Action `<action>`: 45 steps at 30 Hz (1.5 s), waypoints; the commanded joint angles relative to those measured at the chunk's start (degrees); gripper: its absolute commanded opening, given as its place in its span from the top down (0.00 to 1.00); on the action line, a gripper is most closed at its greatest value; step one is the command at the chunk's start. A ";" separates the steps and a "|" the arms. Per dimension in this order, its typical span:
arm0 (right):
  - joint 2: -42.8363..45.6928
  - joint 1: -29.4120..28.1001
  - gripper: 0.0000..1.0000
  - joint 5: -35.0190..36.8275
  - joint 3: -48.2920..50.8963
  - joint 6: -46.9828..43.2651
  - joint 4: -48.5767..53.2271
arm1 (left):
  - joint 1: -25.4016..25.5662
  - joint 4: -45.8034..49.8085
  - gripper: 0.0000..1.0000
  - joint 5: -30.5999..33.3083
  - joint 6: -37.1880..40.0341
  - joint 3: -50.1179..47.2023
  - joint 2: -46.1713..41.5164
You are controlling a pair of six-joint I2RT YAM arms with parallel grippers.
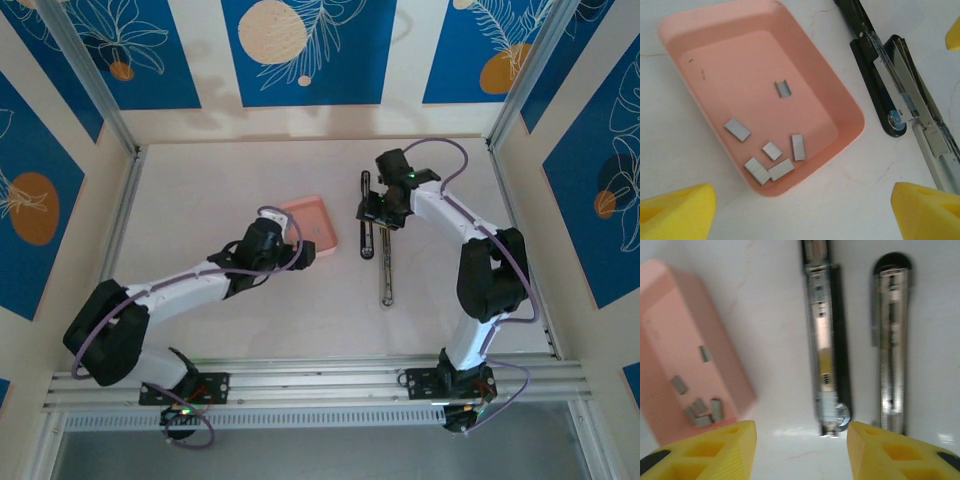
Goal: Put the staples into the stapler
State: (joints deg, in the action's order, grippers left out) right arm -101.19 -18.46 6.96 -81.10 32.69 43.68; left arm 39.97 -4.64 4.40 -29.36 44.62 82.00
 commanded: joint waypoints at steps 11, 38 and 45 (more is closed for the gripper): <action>-10.85 3.87 0.47 3.73 -4.71 -10.95 4.58 | -0.48 -0.36 0.11 -3.16 0.22 7.04 6.55; -18.14 4.75 0.68 4.50 -7.11 -13.00 0.75 | -0.44 1.44 0.12 -3.79 0.32 11.19 10.32; -13.38 4.78 0.74 4.26 -2.72 -13.18 -1.94 | -0.33 1.39 0.11 -4.05 0.34 11.19 9.73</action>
State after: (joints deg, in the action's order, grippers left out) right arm -118.15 -13.85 11.46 -86.02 19.99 43.51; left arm 39.97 -3.77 1.48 -29.43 54.17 91.81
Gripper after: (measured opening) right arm 0.268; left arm 0.885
